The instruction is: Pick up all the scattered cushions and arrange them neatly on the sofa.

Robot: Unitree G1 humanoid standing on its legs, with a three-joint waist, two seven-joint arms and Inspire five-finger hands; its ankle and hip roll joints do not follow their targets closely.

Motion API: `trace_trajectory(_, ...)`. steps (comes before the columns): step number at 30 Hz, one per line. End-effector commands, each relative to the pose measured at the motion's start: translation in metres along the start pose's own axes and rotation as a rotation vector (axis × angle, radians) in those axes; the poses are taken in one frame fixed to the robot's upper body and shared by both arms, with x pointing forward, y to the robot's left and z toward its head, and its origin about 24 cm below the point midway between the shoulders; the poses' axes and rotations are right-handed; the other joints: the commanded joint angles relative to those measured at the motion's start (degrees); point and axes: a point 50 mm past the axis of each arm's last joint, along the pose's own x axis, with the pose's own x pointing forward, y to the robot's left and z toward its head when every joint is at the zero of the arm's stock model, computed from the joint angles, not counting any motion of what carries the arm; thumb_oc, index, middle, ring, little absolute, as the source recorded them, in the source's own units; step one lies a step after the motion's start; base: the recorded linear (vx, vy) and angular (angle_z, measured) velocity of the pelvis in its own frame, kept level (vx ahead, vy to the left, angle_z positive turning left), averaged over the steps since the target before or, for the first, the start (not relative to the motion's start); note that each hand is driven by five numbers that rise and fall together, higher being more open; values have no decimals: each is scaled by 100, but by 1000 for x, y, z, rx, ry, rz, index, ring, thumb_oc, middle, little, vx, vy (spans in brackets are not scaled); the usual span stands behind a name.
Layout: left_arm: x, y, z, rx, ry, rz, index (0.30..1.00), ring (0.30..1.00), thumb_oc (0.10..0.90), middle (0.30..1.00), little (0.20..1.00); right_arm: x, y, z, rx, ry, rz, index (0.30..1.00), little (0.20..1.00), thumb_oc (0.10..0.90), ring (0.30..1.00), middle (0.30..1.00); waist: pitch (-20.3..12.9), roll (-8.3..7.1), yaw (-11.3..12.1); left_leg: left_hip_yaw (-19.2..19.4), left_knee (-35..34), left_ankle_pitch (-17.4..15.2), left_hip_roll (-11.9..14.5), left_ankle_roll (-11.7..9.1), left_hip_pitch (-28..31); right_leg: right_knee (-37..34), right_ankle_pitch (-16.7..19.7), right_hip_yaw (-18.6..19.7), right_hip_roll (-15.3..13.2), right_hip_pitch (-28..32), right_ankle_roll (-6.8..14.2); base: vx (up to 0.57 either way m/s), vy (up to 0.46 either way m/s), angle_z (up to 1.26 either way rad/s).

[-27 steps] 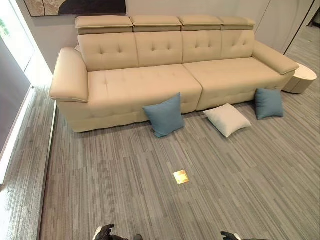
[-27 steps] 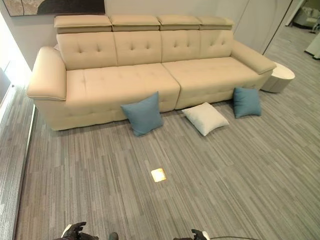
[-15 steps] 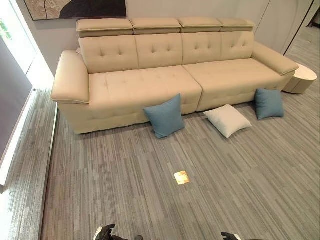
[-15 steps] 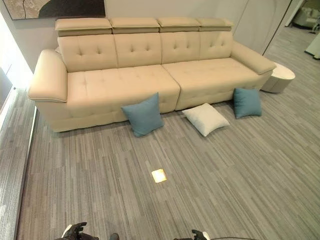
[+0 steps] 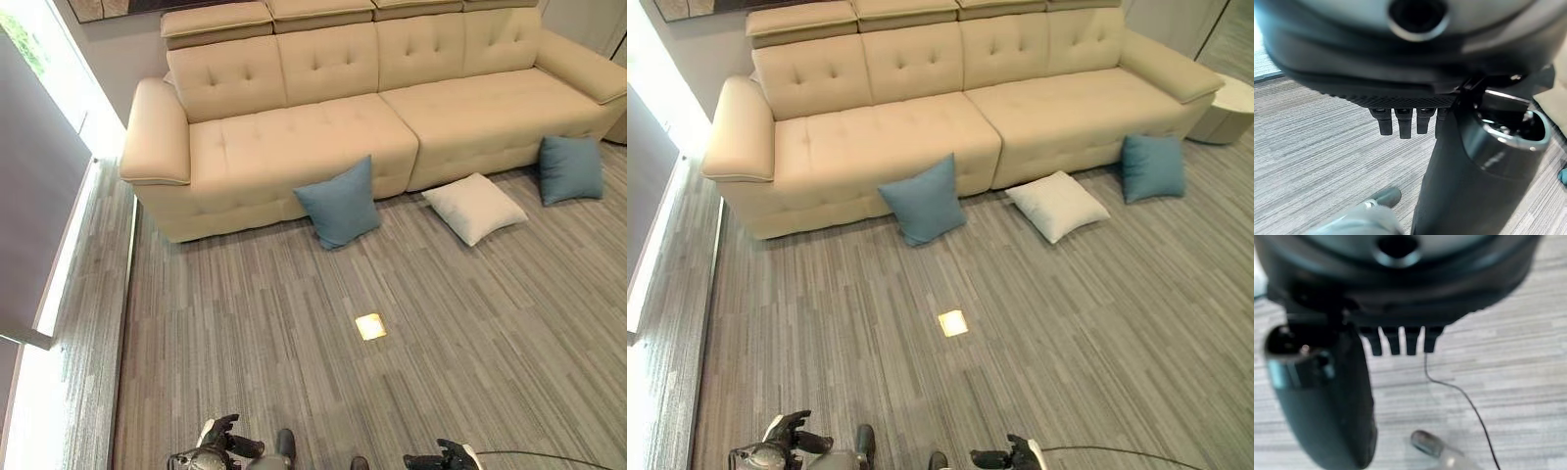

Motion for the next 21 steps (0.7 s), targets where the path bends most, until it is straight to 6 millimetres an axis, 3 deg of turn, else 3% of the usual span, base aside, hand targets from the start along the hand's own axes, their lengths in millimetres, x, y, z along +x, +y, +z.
trace_trajectory(1,-2,-11,-4,27,2,-11,900,900,800,900,900,4,-21,9,33,-31,-80,900,900,800,900,900,22,-96,86,15,383,-690,92,68,-267,377,-732,31,64,-63,281,190,48,15)
trace_trajectory(5,-3,-8,-8,16,16,-4,900,900,800,900,900,4,-15,10,70,-24,-66,900,900,800,900,900,-87,-91,174,-75,216,-639,12,112,-284,381,-833,181,114,48,348,209,94,-9)
trace_trajectory(9,-3,-4,-15,11,36,9,900,900,800,900,900,3,-10,19,78,-56,-45,900,900,800,900,900,-183,-129,287,-1,89,-835,-134,291,-30,739,-889,259,-81,66,530,248,181,-37)
trace_trajectory(10,-3,-1,-14,10,31,15,900,900,800,900,900,4,-9,24,77,-74,-36,900,900,800,900,900,-197,-102,336,24,17,-930,-195,394,105,1321,-851,271,-200,-116,659,214,187,-22)
trace_trajectory(11,-3,-1,-14,10,31,15,900,900,800,900,900,4,-9,24,77,-74,-37,900,900,800,900,900,-213,-96,337,24,12,-921,-187,393,87,1315,-839,272,-192,-135,656,171,195,-21)
trace_trajectory(13,-1,5,-8,23,10,34,900,900,800,900,900,5,-9,40,56,-121,-30,900,900,800,900,900,-31,1,245,26,-125,-1096,-284,640,512,2879,-225,336,-457,-914,946,159,209,-26)
trace_trajectory(14,0,8,-6,25,3,39,900,900,800,900,900,4,-10,43,52,-134,-30,900,900,800,900,900,-9,53,231,39,-141,-1140,-273,678,551,3138,-88,276,-504,-1061,972,132,154,-16)
trace_trajectory(16,0,8,-6,25,3,39,900,900,800,900,900,4,-10,43,52,-134,-30,900,900,800,900,900,-10,48,234,44,-139,-1142,-278,681,548,3154,-95,283,-511,-1073,975,127,65,7)
trace_trajectory(17,0,9,-2,27,-7,41,900,900,800,900,900,5,-10,47,43,-147,-29,900,900,800,900,900,90,175,147,-16,-274,-1281,-289,734,933,3439,-168,125,-606,-1522,819,212,88,16)
trace_trajectory(18,0,9,-2,27,-7,41,900,900,800,900,900,5,-10,47,43,-147,-29,900,900,800,900,900,94,174,146,-16,-275,-1281,-290,734,938,3442,-170,125,-607,-1518,819,302,80,1)
trace_trajectory(20,1,7,-1,50,-11,29,900,900,800,900,900,5,-14,52,40,-162,-37,900,900,800,900,900,148,206,27,-95,-398,-1393,-289,669,1216,2632,-297,20,-535,-1758,716,258,-58,-9)
trace_trajectory(21,1,7,-1,50,-11,29,900,900,800,900,900,5,-14,52,40,-162,-38,900,900,800,900,900,153,208,26,-96,-398,-1394,-287,668,1222,2628,-297,18,-532,-1750,715,260,-94,-8)
